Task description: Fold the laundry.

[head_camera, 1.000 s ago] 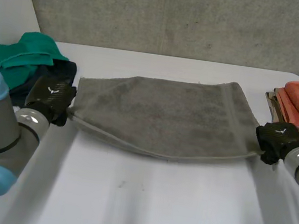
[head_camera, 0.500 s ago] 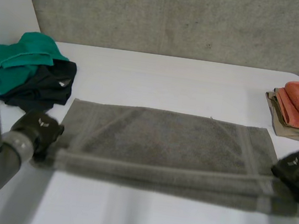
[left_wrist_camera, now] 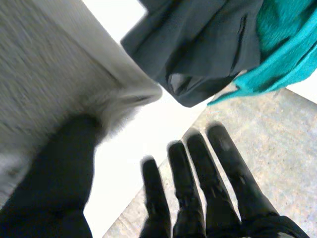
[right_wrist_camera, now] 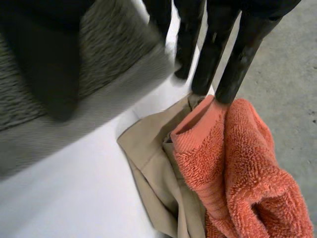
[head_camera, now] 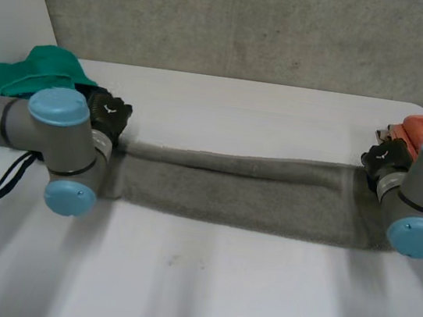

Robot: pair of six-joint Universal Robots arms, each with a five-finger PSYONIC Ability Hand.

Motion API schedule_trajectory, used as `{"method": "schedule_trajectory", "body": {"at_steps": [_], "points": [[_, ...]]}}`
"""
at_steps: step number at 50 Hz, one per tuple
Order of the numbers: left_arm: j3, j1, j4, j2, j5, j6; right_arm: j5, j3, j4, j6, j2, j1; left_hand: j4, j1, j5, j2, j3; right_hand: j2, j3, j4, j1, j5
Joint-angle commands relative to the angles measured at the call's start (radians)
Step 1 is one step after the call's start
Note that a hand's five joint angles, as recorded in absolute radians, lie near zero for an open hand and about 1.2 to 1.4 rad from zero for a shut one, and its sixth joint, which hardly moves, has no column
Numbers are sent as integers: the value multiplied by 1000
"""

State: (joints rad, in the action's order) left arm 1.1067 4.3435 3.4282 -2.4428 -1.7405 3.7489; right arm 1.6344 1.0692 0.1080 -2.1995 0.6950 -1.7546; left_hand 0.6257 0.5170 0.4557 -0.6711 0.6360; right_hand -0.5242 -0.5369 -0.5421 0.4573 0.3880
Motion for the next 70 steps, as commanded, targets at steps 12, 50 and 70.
{"method": "schedule_trajectory", "body": {"at_steps": [12, 50, 70], "points": [[223, -15, 36, 237, 19, -7, -62, 266, 61, -190, 326, -28, -451, -342, -456, 497, -461, 350, 362, 368, -283, -388], [492, -4, 29, 407, 116, -18, -400, 592, 96, -183, 360, 358, -451, -342, -456, 497, -461, -872, -859, -854, 939, 834], [556, 38, 25, 557, 121, -158, -283, 515, 203, -132, 515, 132, -451, -342, -456, 497, -461, -872, -859, -854, 939, 834]]}}
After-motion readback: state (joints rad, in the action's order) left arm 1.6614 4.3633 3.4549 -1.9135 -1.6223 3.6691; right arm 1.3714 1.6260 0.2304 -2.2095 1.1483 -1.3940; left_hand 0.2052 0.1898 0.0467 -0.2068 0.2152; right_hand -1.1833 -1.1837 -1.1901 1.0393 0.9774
